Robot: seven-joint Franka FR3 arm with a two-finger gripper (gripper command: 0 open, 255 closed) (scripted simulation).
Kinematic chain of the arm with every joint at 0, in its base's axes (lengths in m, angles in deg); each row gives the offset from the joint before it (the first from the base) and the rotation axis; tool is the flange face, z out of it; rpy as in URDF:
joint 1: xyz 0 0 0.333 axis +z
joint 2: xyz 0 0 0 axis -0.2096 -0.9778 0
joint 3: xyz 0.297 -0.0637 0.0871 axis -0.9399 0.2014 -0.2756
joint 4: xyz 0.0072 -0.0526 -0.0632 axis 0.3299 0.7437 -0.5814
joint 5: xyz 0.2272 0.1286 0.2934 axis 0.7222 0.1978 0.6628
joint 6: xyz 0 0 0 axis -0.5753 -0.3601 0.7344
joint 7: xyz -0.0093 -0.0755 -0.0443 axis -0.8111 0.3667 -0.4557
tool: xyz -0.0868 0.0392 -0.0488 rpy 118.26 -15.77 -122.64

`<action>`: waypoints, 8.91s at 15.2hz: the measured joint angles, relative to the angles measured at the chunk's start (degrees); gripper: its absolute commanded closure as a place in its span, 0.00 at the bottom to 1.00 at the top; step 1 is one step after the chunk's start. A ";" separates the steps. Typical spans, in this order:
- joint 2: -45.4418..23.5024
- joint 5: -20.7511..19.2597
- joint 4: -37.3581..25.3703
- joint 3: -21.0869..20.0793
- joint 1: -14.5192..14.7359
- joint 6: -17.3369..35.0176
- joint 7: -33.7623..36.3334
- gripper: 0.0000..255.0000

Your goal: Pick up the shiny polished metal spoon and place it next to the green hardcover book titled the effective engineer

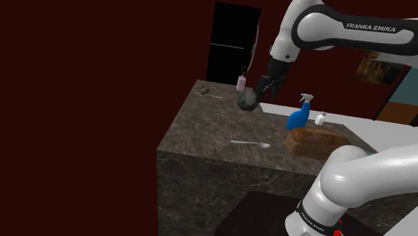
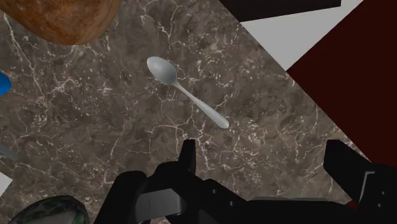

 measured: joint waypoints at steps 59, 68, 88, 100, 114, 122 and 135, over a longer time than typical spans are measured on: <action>-10.48 -2.02 19.02 27.72 10.98 32.60 -44.85 1.00; -7.31 -5.52 15.76 32.02 6.49 25.71 -50.64 1.00; -18.02 -9.30 -4.76 61.44 6.44 16.65 -80.83 1.00; -18.31 -11.57 -29.85 103.14 40.09 9.20 -93.11 1.00; -7.41 -20.01 -41.23 113.46 50.71 8.99 -93.97 1.00; -7.12 -19.13 -40.45 118.05 53.75 23.52 -94.93 1.00; -9.56 -16.33 -41.31 120.05 54.19 9.10 -97.16 0.00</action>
